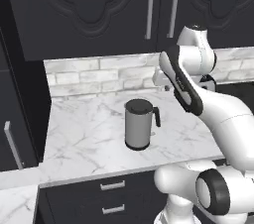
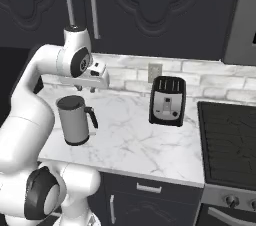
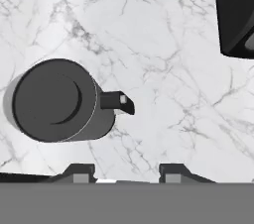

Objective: Navigate to the sink.

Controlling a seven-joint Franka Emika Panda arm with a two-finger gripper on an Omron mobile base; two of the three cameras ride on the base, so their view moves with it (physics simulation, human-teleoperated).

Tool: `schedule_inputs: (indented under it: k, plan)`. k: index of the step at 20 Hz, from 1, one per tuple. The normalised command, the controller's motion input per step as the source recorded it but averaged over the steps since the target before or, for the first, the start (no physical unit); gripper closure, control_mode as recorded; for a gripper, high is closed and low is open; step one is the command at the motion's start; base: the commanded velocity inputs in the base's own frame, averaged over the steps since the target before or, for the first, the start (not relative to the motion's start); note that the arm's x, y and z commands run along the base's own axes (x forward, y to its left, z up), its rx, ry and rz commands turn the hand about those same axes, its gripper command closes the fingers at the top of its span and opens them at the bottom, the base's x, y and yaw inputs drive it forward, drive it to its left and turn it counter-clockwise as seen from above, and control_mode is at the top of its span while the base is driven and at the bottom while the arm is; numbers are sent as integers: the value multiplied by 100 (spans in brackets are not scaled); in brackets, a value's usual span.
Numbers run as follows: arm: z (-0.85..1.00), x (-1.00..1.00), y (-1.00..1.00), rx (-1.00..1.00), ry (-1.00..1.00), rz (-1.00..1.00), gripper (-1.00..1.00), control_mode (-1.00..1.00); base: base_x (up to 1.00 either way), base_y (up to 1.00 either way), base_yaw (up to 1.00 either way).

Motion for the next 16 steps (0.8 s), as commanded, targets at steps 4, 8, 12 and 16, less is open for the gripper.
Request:
schedule_inputs:
  k: [4,8,12,16]
  plan:
    - [4,-37,0,0,-26,0,-100,-100,0,0,0]
    - [9,-48,-3,0,-17,0,-100,100,-25,-8,-2]
    - [0,0,0,0,0,0,-100,100,-88,-56,-36]
    - [0,0,0,0,0,0,-100,100,-49,-50,-61]
